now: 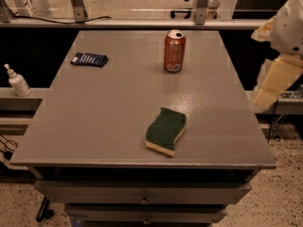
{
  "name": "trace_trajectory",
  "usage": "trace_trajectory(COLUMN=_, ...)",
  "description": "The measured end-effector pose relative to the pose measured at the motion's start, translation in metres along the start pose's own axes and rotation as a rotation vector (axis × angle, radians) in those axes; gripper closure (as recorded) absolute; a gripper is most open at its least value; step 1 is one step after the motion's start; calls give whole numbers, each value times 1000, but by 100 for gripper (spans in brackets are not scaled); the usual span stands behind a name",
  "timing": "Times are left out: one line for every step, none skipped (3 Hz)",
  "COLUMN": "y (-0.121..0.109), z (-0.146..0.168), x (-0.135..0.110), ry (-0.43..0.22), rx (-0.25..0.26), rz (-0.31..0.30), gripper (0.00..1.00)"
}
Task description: Pick rxbar blueberry
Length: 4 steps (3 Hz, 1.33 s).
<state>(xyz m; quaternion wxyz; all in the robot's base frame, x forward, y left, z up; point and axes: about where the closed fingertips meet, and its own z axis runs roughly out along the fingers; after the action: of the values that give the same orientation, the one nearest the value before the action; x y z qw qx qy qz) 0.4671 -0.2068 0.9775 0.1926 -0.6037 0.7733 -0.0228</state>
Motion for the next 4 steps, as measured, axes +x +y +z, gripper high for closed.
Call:
trace_trajectory(y=-29, z=23, x=-42, ry=-77, rx=8, rz=-11, gripper=0)
trace_trajectory(y=-53, z=47, x=-95, ry=-153, rx=13, rz=-31, gripper=0)
trace_trajectory(y=-53, z=47, x=-95, ry=-153, rx=13, rz=-31, gripper=0)
trace_trajectory(y=-55, z=49, x=-96, ry=-165, rx=16, rz=-19, gripper=0)
